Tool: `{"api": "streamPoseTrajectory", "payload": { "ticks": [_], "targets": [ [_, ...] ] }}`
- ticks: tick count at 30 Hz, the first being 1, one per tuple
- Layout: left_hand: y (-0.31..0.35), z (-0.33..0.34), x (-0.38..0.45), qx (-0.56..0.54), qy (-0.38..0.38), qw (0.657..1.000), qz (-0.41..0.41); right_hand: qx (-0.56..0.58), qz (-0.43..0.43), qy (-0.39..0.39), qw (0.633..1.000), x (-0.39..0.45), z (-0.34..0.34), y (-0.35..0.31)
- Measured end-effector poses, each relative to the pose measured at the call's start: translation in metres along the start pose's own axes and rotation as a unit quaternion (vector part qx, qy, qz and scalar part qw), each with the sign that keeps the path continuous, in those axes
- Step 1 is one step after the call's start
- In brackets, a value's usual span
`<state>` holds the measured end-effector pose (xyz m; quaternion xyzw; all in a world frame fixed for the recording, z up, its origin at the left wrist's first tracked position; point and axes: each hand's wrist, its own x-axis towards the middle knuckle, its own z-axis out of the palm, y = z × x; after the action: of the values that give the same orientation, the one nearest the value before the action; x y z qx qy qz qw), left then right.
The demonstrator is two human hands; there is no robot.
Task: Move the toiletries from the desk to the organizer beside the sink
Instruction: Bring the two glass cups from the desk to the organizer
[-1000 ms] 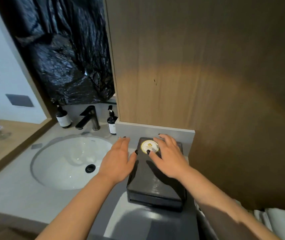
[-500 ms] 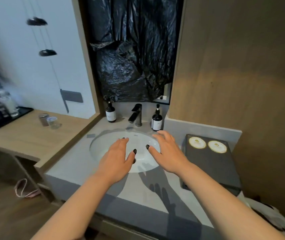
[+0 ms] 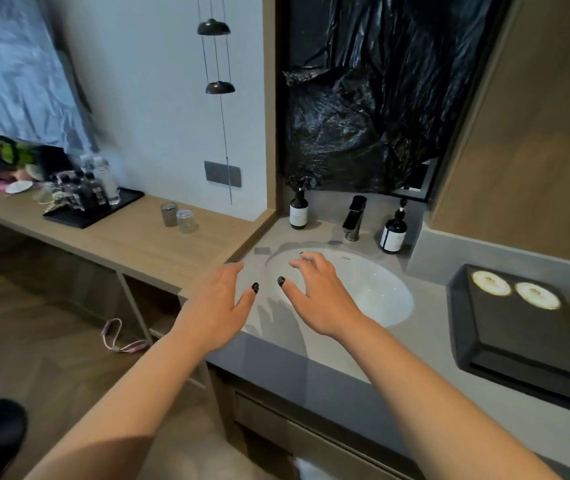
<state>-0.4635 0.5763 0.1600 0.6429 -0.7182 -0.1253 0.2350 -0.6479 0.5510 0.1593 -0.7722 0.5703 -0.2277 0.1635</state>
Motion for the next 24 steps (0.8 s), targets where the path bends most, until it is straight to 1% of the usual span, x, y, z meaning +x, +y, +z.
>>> {"api": "streamPoseTrajectory", "payload": {
  "ticks": [7,10,14,20,24],
  "targets": [
    [-0.040,-0.012,0.011,-0.003,0.015,0.998,-0.062,-0.003,-0.028,-0.040,0.999,0.050,0.037,-0.029],
    [-0.055,-0.016,0.024,-0.007,0.006,0.998,-0.065,0.019,-0.032,-0.042,0.998,0.073,0.049,-0.038],
    [-0.085,-0.027,0.062,0.005,0.008,0.997,-0.075,0.028,-0.039,-0.049,0.998,0.117,0.069,-0.047],
    [-0.140,-0.032,0.133,0.006,-0.014,0.994,-0.108,0.018,-0.043,-0.074,0.996,0.200,0.090,-0.048],
    [-0.178,-0.040,0.175,0.011,-0.007,0.993,-0.117,0.009,-0.047,-0.092,0.995,0.255,0.104,-0.054]
  ]
}}
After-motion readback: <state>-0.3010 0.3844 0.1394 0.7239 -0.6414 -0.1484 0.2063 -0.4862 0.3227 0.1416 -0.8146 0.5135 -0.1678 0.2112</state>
